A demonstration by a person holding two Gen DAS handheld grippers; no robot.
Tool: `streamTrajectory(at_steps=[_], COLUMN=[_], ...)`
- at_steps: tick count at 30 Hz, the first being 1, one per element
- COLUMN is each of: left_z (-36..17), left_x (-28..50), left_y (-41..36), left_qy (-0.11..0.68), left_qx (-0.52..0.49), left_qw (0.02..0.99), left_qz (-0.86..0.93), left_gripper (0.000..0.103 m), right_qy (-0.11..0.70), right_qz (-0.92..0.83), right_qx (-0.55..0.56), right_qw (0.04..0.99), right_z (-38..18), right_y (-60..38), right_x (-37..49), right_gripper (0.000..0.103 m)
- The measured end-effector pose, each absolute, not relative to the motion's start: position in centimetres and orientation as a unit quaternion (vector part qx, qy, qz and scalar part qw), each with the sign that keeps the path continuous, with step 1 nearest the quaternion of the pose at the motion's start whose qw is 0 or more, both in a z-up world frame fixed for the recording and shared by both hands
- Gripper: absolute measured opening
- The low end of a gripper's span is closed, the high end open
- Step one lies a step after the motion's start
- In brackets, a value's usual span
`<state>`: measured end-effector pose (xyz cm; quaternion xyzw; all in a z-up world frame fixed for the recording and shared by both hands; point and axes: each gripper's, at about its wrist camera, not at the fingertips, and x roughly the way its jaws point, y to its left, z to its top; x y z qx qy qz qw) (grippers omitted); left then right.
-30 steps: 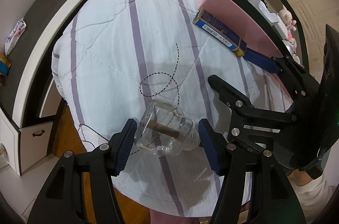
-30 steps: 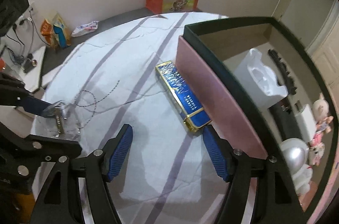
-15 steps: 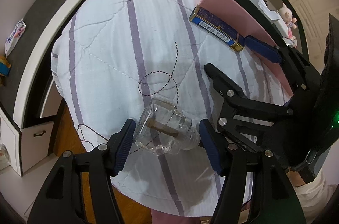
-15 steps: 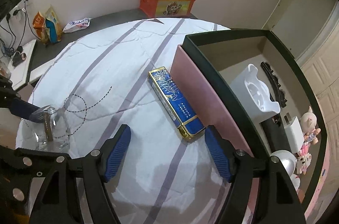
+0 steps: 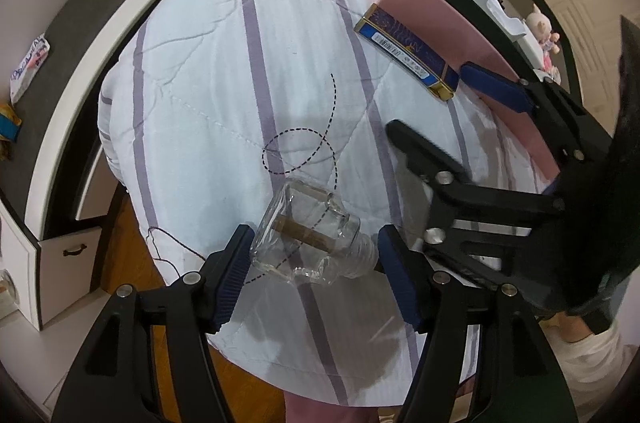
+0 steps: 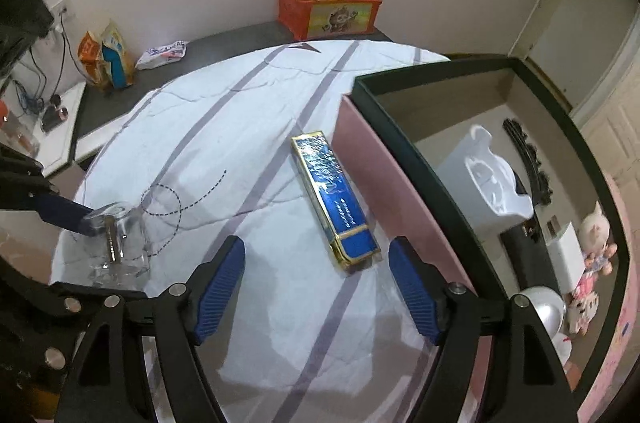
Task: Organize rigid objects
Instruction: 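Lift the bottle with the left tool while the right tool moves to the blue box, then close the right tool around the blue-and-gold box while left holds the bottle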
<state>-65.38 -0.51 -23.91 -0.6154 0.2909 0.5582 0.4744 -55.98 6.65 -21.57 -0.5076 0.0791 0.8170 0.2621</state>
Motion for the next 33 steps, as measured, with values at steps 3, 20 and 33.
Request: streamTrajectory(at_steps=[3,20,33], left_z=[-23.8,-23.7,-21.8], left_x=[-65.4,-65.9,-63.8], left_y=[-0.8,-1.1,0.0], left_qy=[0.286,0.270,0.283], left_qx=[-0.617,-0.622,-0.611], left_qw=[0.474,0.467,0.477], left_qz=[0.559,0.568,0.565], left_gripper=[0.065,0.066,0.064], right_qy=[0.077,0.143,0.240], right_qz=[0.816,0.816,0.774], right_qx=[-0.509,-0.513,-0.544], right_qw=[0.264,0.226,0.218], right_z=[-21.7,-21.9,-22.0], right_y=[6.5,8.0,8.5], right_x=[-56.4,-58.7,-54.1], right_gripper=[0.076,0.048,0.021])
